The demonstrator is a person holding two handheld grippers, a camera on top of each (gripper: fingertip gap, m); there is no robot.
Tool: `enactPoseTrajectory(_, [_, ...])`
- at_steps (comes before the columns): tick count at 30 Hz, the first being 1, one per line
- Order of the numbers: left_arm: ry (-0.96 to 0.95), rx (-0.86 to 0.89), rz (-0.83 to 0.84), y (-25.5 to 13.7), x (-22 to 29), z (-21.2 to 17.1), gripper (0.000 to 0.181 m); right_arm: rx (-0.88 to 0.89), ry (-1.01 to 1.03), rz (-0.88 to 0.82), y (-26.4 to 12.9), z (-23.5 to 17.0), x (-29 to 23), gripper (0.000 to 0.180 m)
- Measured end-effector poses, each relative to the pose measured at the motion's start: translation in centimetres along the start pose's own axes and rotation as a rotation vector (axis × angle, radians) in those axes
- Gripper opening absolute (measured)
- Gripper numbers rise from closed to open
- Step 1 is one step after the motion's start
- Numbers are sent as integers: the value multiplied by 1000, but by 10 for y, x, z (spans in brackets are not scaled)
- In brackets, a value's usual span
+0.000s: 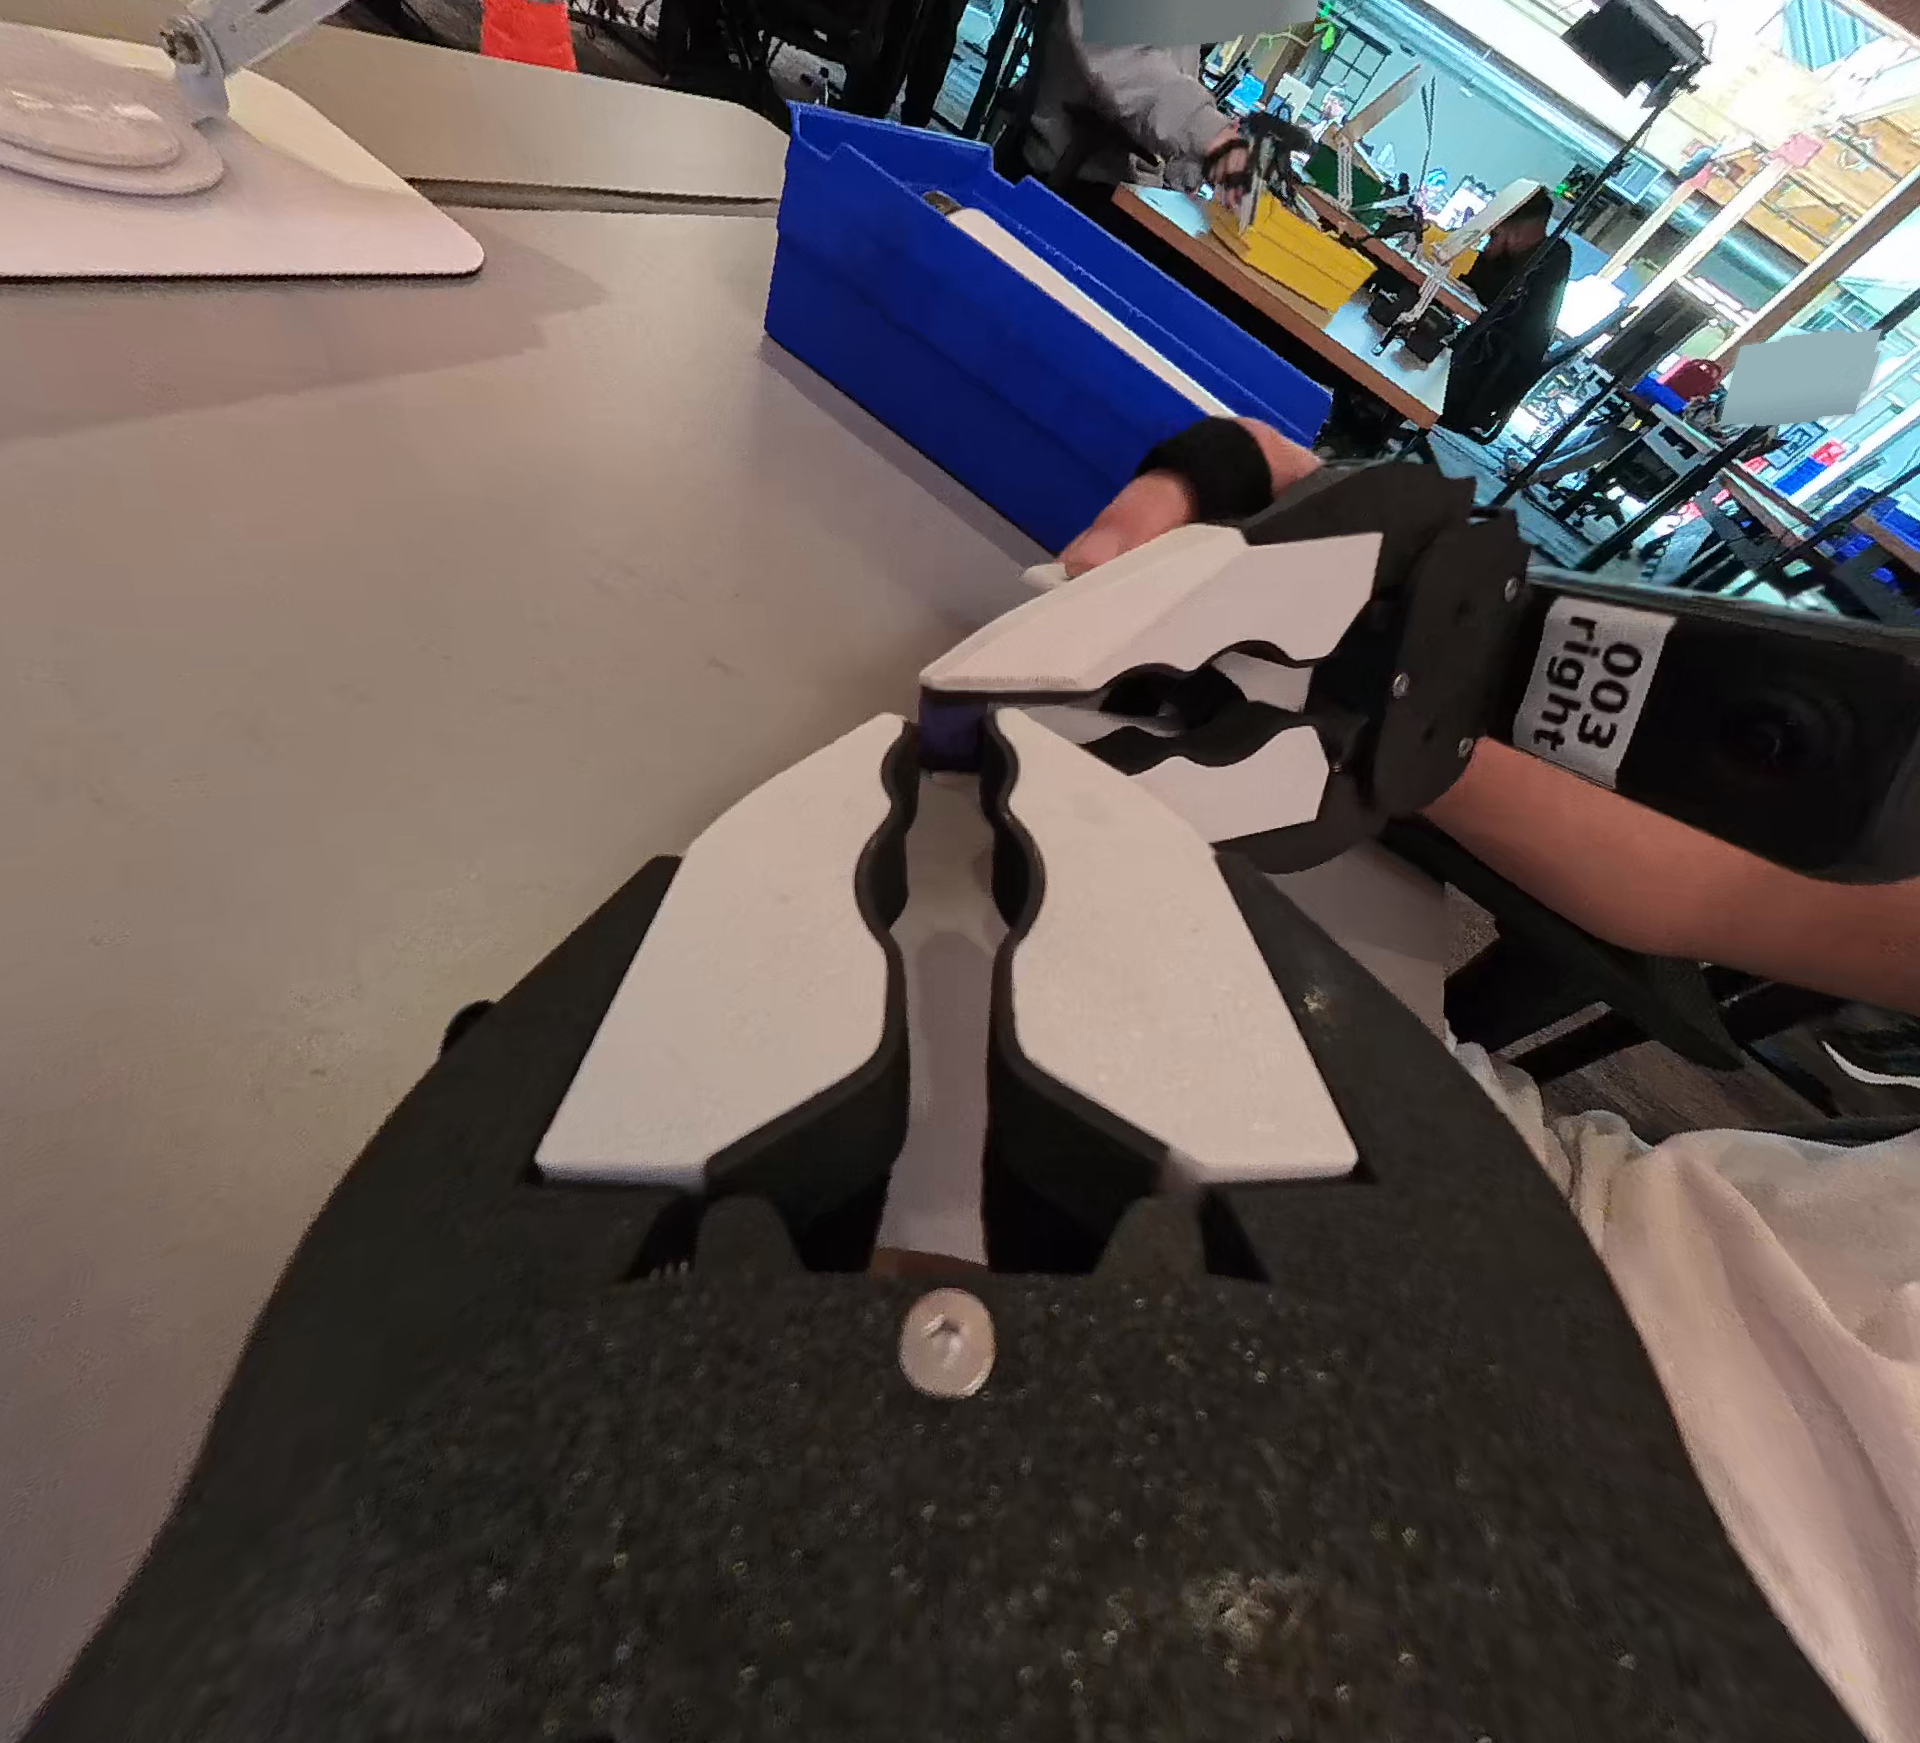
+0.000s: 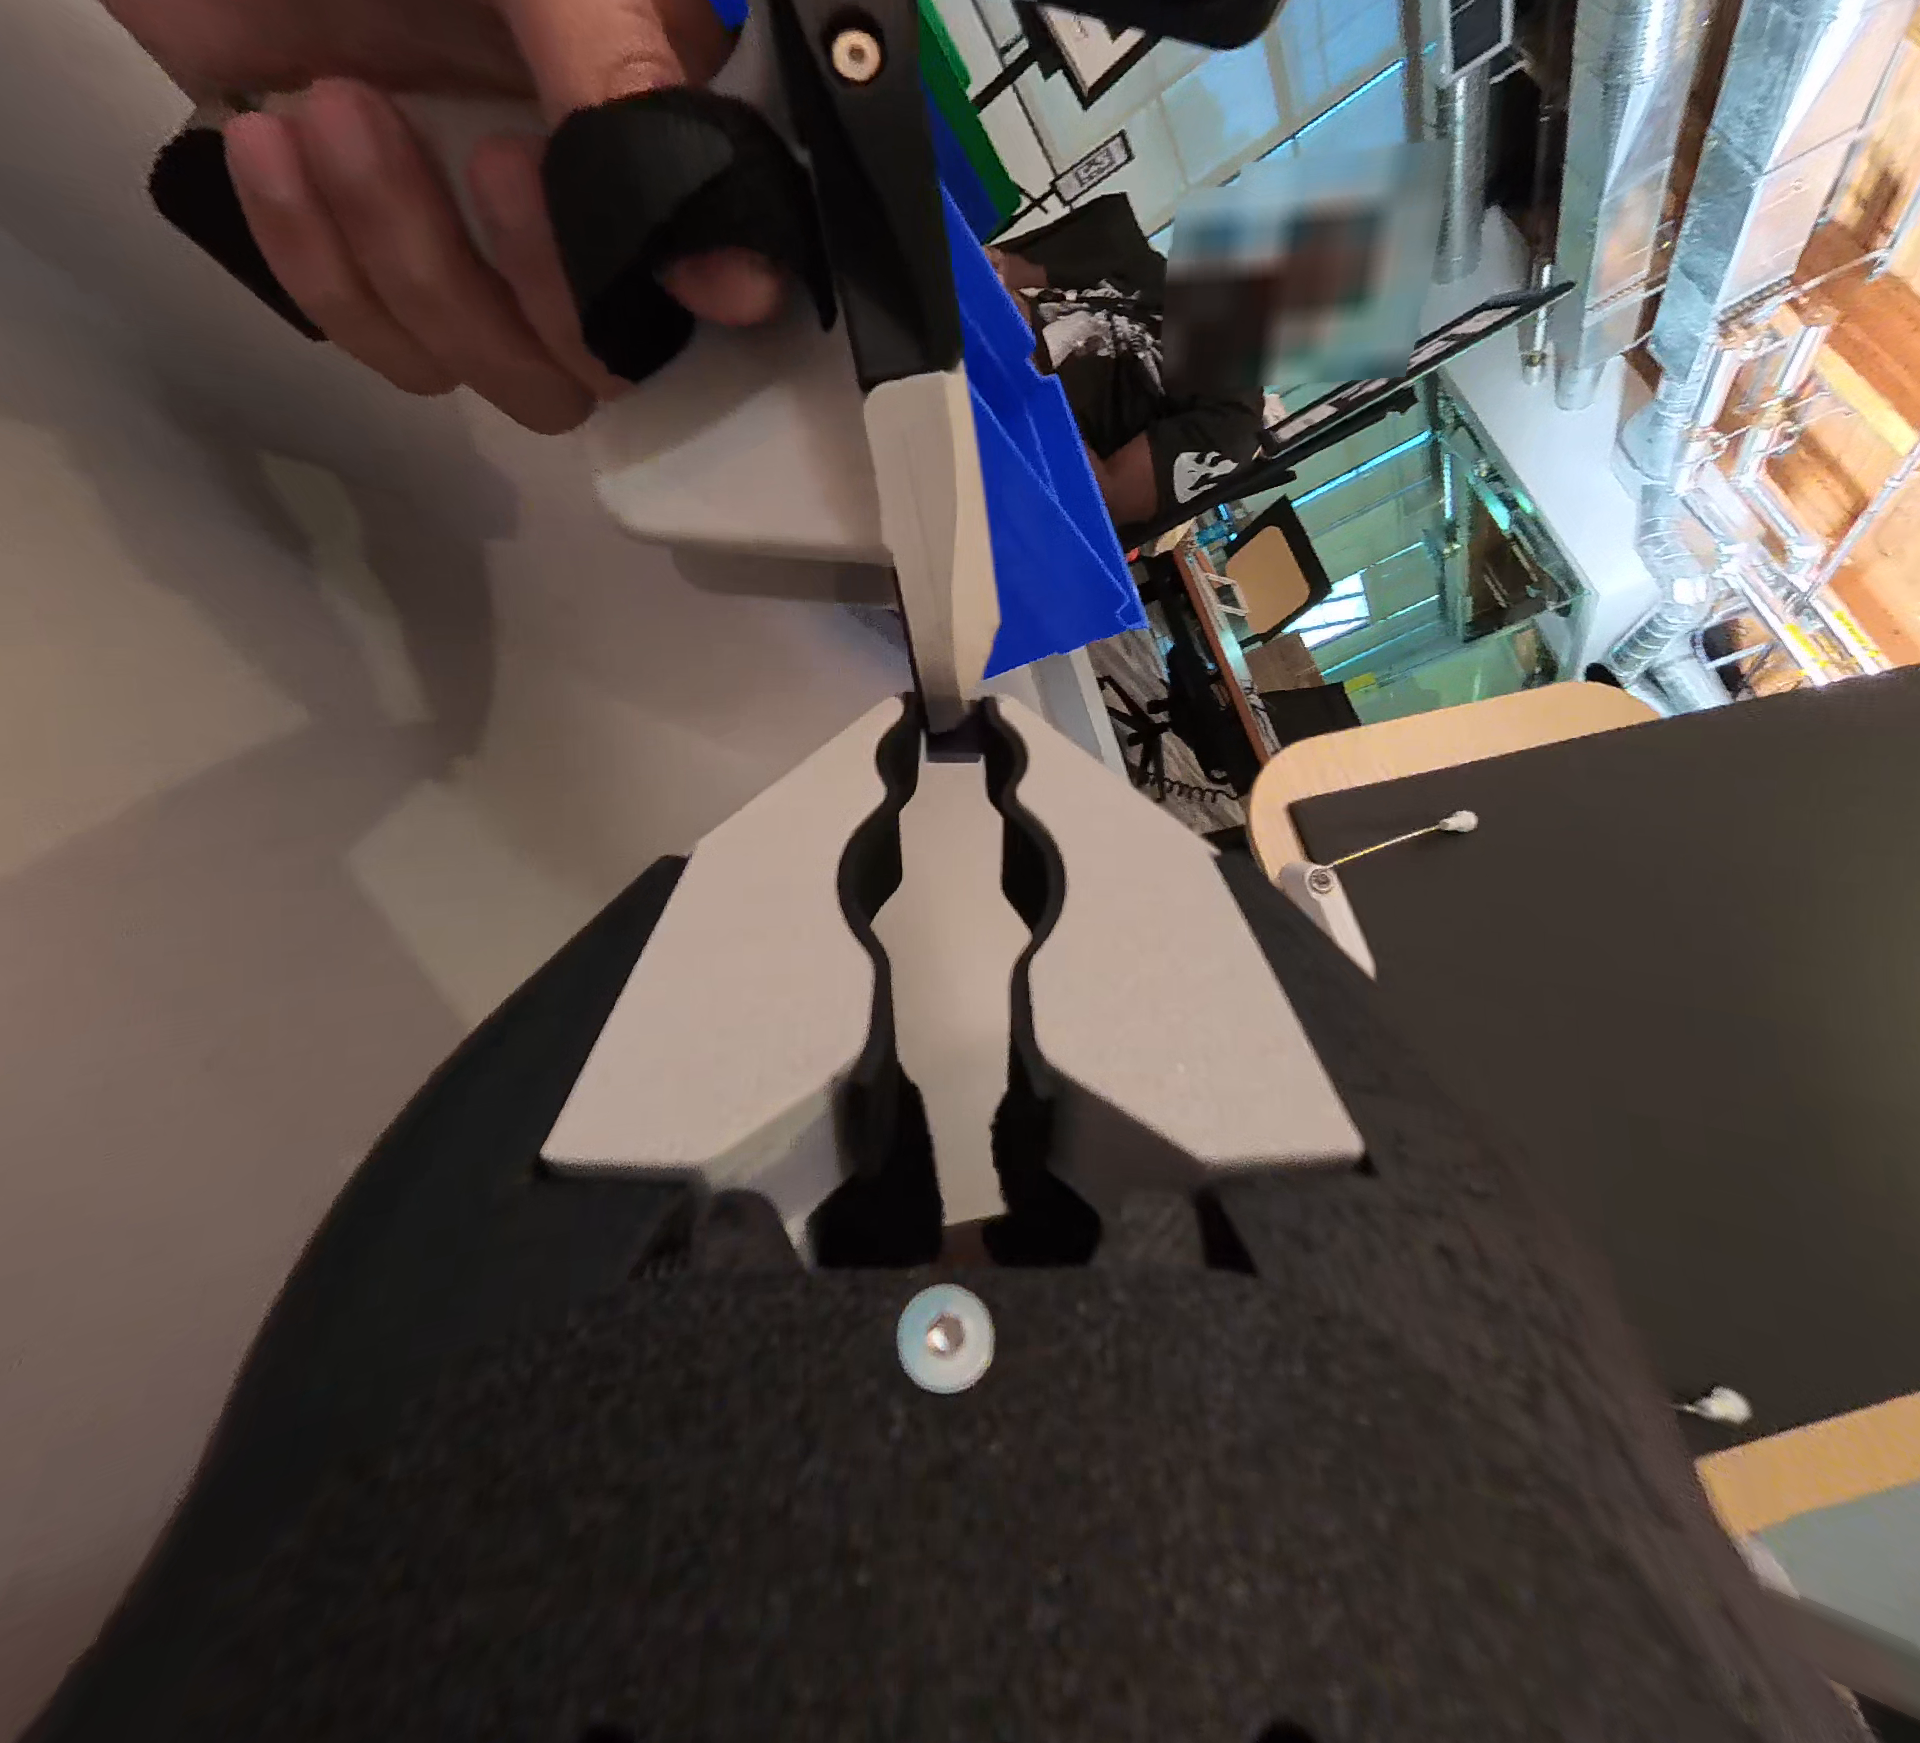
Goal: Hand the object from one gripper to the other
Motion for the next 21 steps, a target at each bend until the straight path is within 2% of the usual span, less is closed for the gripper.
enactPoseTrajectory(1, [5, -3, -4, -1, -1, 0, 10, -15, 18, 22, 1, 0, 0, 15])
enactPoseTrajectory(3, [15, 14, -12, -4, -3, 0, 10, -25, 87, 51, 1, -2, 4, 27])
enactPoseTrajectory(6, [-9, 58, -49, -11, -6, 2, 10, 24, 239, 99, -5, -5, 14, 30])
enactPoseTrajectory(9, [-66, 157, -169, -18, -8, 6, 10, 70, 646, 291, -6, -10, 30, 24])
enactPoseTrajectory(12, [-36, 245, -273, -25, -6, 8, 10, 118, 1145, 591, -2, -20, 47, 27])
enactPoseTrajectory(14, [-15, 241, -320, -26, -4, 8, 10, 197, 1348, 785, 1, -21, 54, 33])
enactPoseTrajectory(15, [-25, 229, -330, -25, -4, 8, 10, 218, 1389, 804, 2, -21, 57, 32])
enactPoseTrajectory(21, [-18, 211, -296, -18, -1, 5, 10, 199, 1334, 756, 4, -17, 51, 24])
Point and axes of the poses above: each gripper's, where its closed fingertips meet, y out along the fingers, z out of its top, x = y × z across the jaws, the point moved 10 cm from there along -y, back along the fingers, and after that the axes turned 11 degrees about y, right-handed, at the moved point
